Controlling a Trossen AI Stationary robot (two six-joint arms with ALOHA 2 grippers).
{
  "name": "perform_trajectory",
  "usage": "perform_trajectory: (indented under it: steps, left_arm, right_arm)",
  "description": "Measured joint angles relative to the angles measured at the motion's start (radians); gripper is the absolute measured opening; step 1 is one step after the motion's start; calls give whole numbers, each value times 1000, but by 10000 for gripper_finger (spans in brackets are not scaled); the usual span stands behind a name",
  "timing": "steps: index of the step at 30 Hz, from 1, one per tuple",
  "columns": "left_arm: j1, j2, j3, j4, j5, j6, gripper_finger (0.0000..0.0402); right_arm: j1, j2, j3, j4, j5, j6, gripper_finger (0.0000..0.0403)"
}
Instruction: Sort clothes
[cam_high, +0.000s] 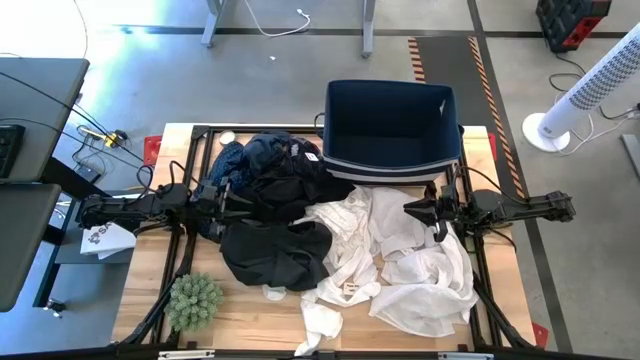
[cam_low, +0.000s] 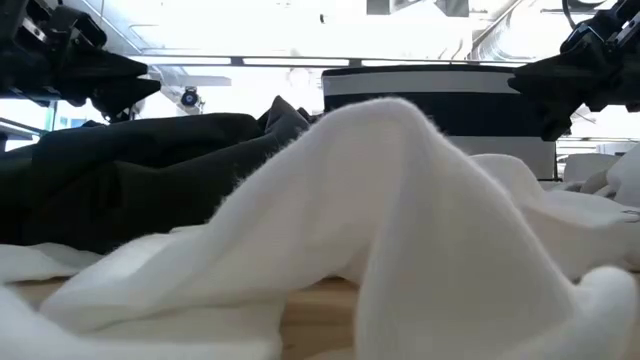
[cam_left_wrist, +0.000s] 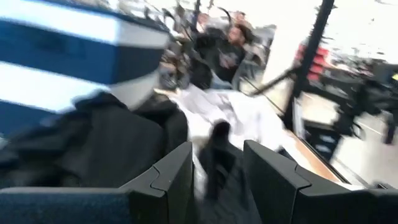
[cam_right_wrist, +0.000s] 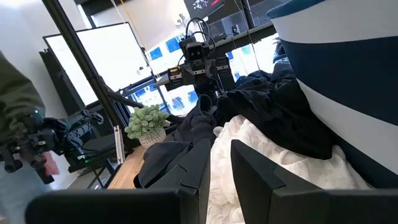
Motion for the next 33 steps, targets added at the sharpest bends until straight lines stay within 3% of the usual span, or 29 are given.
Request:
perform_trajectory:
  steps: [3,8,10,15,18,23,30,33]
  left_arm:
    - [1,3,0,60,-93,-45,142]
    - [1,14,3,273,-179,-399,142]
    - [1,29,13,268,-210,-455,142]
    - [1,111,124,200,-176,-332,142]
    - [1,188,219,121,-213,-205,142]
    - [1,340,396,-13,-328,-61,142]
    - [1,590,641,-220,-566,-11,142]
    - [1,702,740,-283,-603,-10,142]
  right_arm:
    - [0,0,0,0,0,0,59]
    - [0,0,0,0,0,0,59]
    - [0,0,0,0,0,0,59]
    - [0,0,0,0,0,0,59]
    - [0,0,0,0,0,0,59]
    - [0,0,0,0,0,0,59]
    - [0,0,0,0,0,0,59]
    - [0,0,0,0,0,0,59]
